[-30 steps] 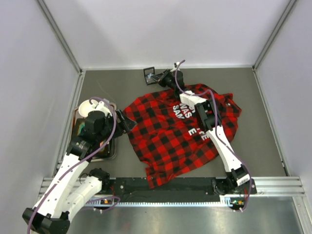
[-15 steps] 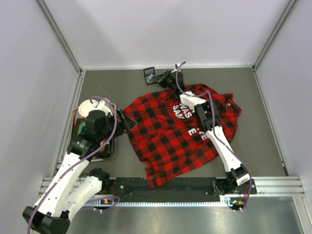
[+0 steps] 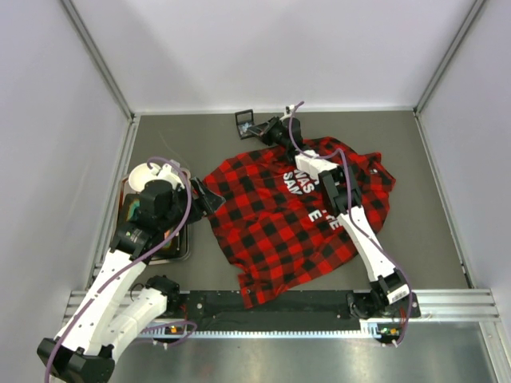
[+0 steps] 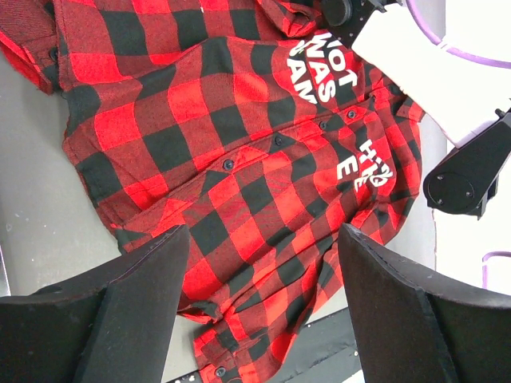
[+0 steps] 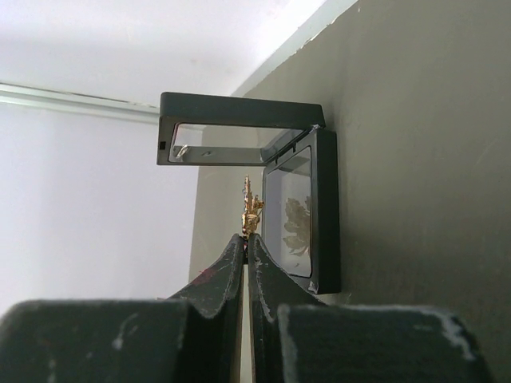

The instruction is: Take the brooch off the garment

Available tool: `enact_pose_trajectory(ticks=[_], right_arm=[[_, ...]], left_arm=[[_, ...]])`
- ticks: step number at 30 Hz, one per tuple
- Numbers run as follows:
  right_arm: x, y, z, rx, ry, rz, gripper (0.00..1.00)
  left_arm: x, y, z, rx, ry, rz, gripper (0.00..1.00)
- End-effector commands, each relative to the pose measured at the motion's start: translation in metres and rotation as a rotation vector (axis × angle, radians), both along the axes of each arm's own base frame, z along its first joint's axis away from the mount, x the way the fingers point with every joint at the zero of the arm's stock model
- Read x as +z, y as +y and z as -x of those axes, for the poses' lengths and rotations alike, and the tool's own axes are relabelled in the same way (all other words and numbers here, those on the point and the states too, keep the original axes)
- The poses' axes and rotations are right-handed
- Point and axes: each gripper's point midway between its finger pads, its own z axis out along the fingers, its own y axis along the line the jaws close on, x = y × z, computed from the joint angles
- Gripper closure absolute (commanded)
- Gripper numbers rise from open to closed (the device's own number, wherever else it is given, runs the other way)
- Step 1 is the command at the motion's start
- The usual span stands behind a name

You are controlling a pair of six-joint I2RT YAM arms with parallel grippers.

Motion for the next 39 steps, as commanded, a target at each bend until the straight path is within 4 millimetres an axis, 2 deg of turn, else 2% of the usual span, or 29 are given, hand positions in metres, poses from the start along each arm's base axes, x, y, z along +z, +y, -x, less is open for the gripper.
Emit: enact_pose_trajectory(ticks=[1, 11, 12, 23, 30, 34, 39], right_arm=[[-0.0002, 0.0037, 0.0041, 0.049, 0.004, -0.022, 1.0], [-0.0045, -0.0004, 0.0047, 0.069, 0.029, -0.013, 1.0], [-0.0032, -0.0005, 0.0042, 0.068, 0.027, -0.01, 0.96], [0.005, -0.0014, -0.0025, 0.049, -0.005, 0.014, 0.97], [0.0014, -0.0016, -0.0029, 0.052, 0.001, 0.037, 0.94], [0.002, -0.0019, -0.0029, 0.051, 0.0, 0.046, 0.88], [0.0013, -0.0029, -0.0031, 0.052, 0.002, 0.05, 0.86]], left_arm=[[0.0144, -0.0029, -0.0063, -0.011, -0.065, 0.019, 0.21], [0.0119, -0.0042, -0.005, -0.018, -0.055, 0.022, 0.2], [0.012, -0.0041, -0.0047, -0.018, -0.055, 0.022, 0.2], [0.0123, -0.0046, -0.0039, -0.02, -0.051, 0.028, 0.2], [0.0142, -0.0047, -0.0033, -0.021, -0.057, 0.032, 0.2], [0.0136, -0.005, -0.0027, -0.021, -0.053, 0.033, 0.2], [0.014, -0.0047, -0.0031, -0.019, -0.054, 0.034, 0.2]])
